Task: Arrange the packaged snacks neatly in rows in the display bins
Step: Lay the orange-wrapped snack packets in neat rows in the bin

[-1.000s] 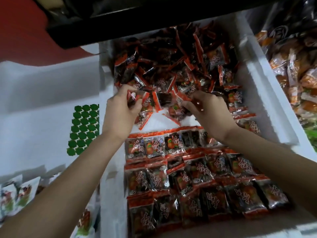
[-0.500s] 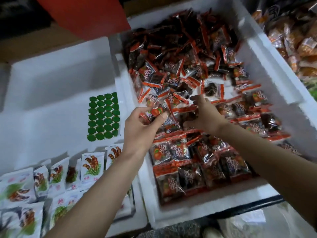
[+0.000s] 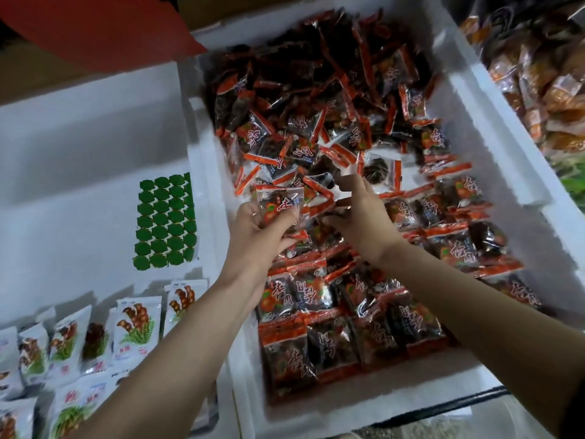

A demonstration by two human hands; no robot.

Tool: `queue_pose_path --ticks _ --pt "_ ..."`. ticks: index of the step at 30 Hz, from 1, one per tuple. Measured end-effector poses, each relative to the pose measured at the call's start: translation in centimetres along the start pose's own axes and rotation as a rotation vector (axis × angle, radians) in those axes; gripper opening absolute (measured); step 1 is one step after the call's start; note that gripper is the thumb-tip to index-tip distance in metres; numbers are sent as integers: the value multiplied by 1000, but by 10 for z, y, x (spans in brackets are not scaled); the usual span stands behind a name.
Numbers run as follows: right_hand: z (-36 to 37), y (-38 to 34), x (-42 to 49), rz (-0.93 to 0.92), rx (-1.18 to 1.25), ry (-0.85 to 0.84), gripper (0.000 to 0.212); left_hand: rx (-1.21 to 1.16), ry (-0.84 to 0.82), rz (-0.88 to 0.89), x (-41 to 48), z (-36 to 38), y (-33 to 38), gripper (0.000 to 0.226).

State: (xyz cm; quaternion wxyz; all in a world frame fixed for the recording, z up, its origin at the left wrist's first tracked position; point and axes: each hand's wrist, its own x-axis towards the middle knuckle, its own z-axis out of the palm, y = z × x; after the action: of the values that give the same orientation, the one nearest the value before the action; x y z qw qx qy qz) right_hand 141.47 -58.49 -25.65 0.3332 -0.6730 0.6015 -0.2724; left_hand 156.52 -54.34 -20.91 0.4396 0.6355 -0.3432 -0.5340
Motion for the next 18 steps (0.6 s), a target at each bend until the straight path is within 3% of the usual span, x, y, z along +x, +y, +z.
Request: queue_pose_path --ticks 5,7,12,18 --pt "-36 26 14 -45 -266 127 45 149 -16 75 13 17 1 24" --pt "-53 41 27 -22 -410 89 50 160 3 82 18 25 2 31" --pt "-59 61 49 45 -522 -87 69 119 -34 57 28 43 0 16" --pt "-55 54 60 -23 -589 -55 64 147 -191 88 19 66 -1 20"
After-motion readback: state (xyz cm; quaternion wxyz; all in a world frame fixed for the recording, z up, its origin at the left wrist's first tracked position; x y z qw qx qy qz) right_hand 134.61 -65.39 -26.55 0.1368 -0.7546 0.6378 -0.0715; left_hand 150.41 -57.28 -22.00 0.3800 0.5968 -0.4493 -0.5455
